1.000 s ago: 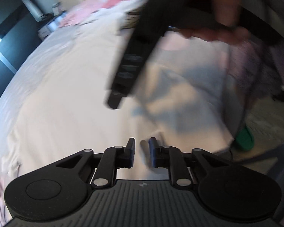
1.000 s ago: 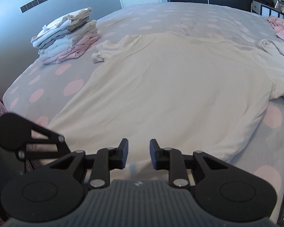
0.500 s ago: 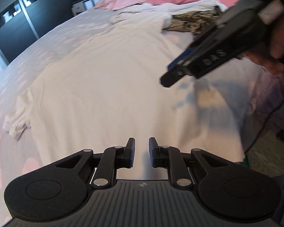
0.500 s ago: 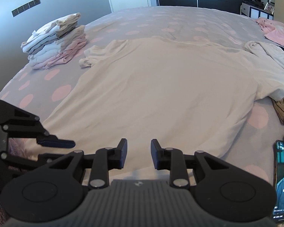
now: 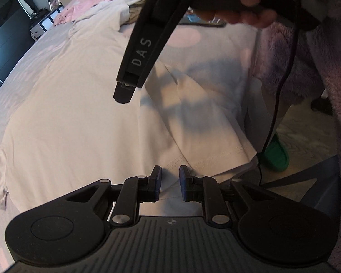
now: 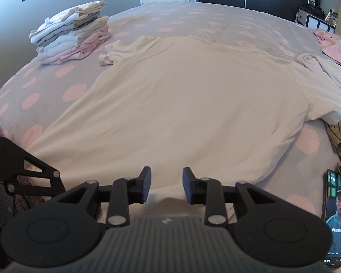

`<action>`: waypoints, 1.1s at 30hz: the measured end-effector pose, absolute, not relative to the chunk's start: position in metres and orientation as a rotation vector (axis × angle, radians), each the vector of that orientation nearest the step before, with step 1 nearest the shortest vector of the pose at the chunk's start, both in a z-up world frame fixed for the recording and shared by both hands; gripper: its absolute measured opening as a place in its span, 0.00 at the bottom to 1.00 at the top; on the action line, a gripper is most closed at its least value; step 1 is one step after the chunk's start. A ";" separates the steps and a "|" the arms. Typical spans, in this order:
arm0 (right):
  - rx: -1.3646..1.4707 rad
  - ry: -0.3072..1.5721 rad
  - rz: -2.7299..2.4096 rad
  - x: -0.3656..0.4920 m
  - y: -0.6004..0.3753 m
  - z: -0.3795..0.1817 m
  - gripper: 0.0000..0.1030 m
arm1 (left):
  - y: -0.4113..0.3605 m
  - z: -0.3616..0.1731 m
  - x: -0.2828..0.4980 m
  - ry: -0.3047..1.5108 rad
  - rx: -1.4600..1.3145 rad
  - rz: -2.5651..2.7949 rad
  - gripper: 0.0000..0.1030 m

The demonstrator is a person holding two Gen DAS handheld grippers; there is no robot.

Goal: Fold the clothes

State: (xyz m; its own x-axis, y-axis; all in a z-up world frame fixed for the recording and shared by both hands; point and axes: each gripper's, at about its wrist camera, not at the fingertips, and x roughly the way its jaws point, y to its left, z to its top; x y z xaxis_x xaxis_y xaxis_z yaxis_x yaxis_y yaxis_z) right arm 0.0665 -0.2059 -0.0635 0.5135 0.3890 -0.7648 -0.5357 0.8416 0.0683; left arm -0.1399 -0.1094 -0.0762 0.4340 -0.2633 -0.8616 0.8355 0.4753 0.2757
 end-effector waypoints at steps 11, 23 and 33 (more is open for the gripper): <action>-0.266 0.955 0.598 0.062 -0.206 -0.074 0.37 | -0.109 -0.074 -0.129 0.892 0.753 -0.790 0.06; -0.423 0.989 0.839 0.020 -0.186 -0.086 0.28 | -0.096 -0.069 -0.109 0.946 0.665 -0.704 0.04; -0.558 0.922 0.870 0.006 -0.169 -0.101 0.24 | -0.090 -0.060 -0.106 0.943 0.612 -0.706 0.04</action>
